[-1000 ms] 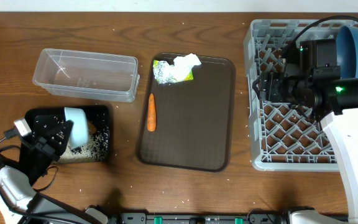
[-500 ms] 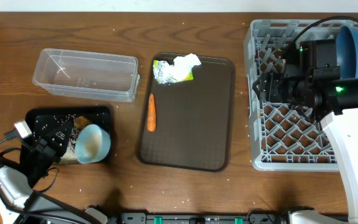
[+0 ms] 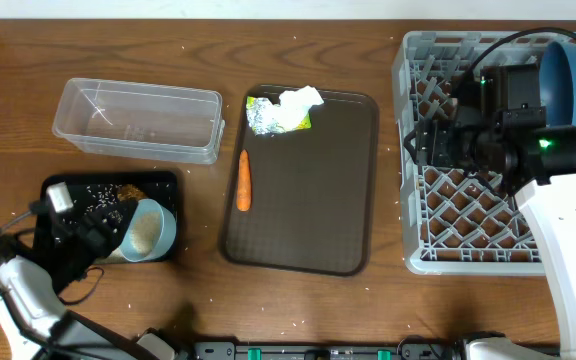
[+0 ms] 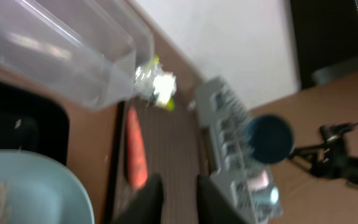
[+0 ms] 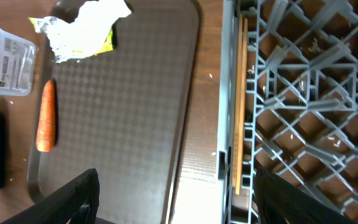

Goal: Sort waste into correct bins and load items into the dishwasher rack
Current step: 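Tip the bowl with the left gripper to pour rice onto the black tray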

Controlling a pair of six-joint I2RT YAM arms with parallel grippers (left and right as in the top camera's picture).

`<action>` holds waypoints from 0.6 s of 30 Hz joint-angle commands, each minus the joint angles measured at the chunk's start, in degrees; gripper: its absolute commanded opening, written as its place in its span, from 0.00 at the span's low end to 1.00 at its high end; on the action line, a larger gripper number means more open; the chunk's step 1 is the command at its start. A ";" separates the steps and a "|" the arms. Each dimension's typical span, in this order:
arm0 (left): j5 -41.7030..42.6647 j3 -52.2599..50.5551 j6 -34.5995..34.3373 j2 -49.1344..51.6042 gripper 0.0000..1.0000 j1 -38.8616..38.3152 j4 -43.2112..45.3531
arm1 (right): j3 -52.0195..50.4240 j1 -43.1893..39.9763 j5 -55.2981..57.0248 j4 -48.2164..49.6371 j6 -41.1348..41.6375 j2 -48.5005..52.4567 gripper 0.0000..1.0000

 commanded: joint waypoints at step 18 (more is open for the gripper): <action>-63.80 13.44 -42.42 -10.21 0.49 -37.27 -0.09 | 0.66 3.52 -2.08 4.44 0.52 0.37 0.80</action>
